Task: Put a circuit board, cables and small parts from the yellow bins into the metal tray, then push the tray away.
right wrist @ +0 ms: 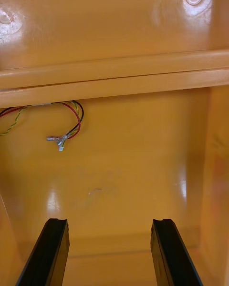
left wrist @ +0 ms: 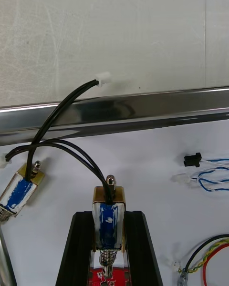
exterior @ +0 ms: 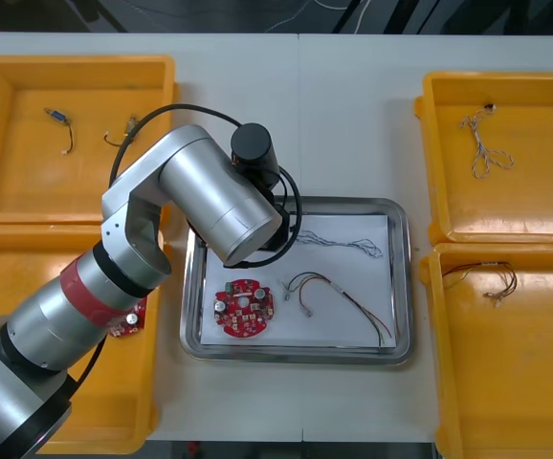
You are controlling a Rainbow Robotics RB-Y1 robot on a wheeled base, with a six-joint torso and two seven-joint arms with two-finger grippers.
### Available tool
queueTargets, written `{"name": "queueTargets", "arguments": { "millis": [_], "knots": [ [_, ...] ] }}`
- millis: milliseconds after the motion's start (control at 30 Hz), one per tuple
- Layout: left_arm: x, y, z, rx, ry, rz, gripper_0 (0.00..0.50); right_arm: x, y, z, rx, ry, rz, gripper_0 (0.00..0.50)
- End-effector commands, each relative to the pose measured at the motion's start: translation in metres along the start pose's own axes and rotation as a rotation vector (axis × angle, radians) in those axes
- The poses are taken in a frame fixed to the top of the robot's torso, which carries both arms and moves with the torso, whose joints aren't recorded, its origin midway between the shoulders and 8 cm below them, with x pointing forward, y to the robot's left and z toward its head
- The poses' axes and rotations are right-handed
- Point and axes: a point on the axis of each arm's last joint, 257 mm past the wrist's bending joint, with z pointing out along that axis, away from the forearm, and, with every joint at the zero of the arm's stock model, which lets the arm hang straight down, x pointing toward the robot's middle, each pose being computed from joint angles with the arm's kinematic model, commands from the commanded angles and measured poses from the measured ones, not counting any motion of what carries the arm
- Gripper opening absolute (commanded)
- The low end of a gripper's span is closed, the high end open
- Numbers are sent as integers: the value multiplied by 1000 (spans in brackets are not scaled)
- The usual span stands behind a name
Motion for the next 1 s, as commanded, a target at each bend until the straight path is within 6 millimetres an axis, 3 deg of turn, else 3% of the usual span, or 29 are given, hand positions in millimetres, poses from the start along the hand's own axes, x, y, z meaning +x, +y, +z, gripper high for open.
{"name": "queueTargets", "arguments": {
  "millis": [33,533,600,667,700,733,767,900,1000],
  "knots": [
    [10,-22,2,28,0,-73,0,-4,-9,-11,28,-27,26,500],
    [13,-22,13,14,-8,-65,2,-4,1,-13,3,-46,31,500],
    [13,-21,12,12,-10,-66,69,-5,1,-13,4,-49,33,500],
    [12,-21,12,11,-11,-69,242,-5,2,-13,2,-48,31,500],
    [12,-21,12,11,-11,-69,242,-5,2,-13,2,-48,31,500],
    [12,-20,13,5,-16,-71,398,-5,1,-14,2,-49,32,500],
    [11,-19,12,5,-16,-72,436,-5,1,-14,2,-49,32,500],
    [9,-17,12,-3,-25,-73,500,-5,2,-13,0,-48,33,500],
    [8,-16,12,-7,-30,-73,500,-5,1,-14,3,-49,31,500]
  ]
}}
